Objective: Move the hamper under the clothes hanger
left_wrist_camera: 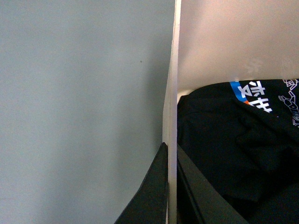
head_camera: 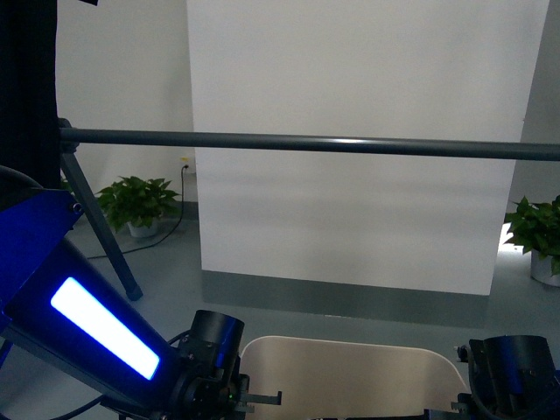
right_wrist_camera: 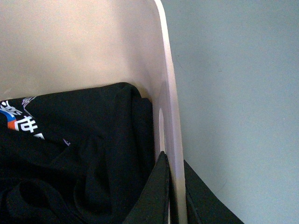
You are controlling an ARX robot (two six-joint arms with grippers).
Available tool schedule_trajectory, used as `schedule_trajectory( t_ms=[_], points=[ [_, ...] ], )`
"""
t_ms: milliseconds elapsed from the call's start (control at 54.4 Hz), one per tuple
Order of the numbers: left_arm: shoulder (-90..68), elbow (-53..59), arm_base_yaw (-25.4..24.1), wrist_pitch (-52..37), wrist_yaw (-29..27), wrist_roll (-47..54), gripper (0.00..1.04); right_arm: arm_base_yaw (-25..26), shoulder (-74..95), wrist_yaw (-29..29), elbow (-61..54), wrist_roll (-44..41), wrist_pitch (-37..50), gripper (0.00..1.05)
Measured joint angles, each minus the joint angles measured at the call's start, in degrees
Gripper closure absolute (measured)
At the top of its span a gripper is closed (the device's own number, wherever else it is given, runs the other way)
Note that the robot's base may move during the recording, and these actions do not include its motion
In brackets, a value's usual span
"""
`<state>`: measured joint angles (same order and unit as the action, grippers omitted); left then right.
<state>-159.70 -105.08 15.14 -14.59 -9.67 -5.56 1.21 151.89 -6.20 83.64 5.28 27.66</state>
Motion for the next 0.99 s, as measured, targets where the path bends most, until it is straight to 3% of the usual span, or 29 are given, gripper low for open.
schedule_trajectory(
  t_ms=[129,534,773,810,994],
  points=[
    [-0.2,-0.1,0.0,0.1,0.3,-0.5,0.95,0.0,0.1,-0.2,0.0,0.1,0.8,0.98],
    [0.3,1.3,-0.1,-2.3,-0.5,-0.6,0.48,0.5,-0.2,-3.0,-0.8,0.7,4.1,0.52],
    [7.2,5.2,0.0,-7.6,-2.9,1.5,0.06,-0.1,-5.8,-4.4,-3.6,0.3,7.7,0.1],
    [9.1,6.0,0.2,-9.0,-3.7,1.9,0.06,-0.3,-7.3,-4.7,-4.2,0.2,8.7,0.06],
    [18.6,10.4,0.8,-14.5,-5.3,2.7,0.07,-2.4,-14.4,-5.8,-7.4,-1.0,12.9,0.08]
  ],
)
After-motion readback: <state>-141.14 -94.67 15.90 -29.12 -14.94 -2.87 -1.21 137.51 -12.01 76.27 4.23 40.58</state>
